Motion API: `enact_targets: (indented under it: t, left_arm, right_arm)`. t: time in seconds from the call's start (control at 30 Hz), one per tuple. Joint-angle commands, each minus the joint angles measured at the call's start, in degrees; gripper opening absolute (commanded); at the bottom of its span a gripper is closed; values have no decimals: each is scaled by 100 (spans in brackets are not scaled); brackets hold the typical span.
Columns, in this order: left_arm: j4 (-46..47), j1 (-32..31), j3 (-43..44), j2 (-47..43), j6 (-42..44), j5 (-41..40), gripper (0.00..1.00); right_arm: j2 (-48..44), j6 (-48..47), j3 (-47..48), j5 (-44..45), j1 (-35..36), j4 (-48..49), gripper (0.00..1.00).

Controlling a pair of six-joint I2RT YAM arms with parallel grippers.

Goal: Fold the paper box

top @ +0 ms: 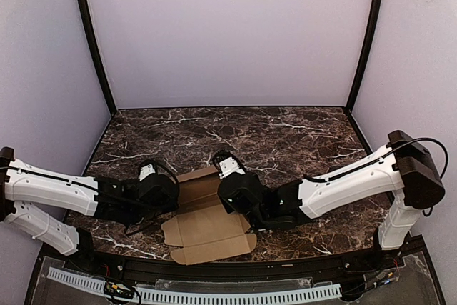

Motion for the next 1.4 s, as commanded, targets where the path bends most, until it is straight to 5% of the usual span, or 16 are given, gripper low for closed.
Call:
enact_targets:
  t: [0.0, 0.13, 0.37, 0.6, 0.9, 1.37]
  left_arm:
    - [-416, 46, 61, 61, -332, -259, 1]
    - [-175, 39, 68, 75, -151, -102, 1]
    - [264, 38, 40, -78, 472, 365, 20]
    - [507, 38, -300, -635, 1119, 768, 36]
    - [362, 39, -437, -1729, 1989, 1567, 43]
    - [-721, 39, 353, -2302, 3427, 1070, 50]
  right_arm:
    - [150, 39, 204, 234, 69, -29, 0]
    - [248, 18, 271, 235, 68, -34, 0]
    - [202, -43, 72, 179, -4, 57, 0]
    - [-15, -590, -631, -513, -213, 1072, 0]
    - [29, -818, -1088, -1372, -633, 1942, 0]
    - [318, -2374, -2179, -3721, -1029, 5175, 0]
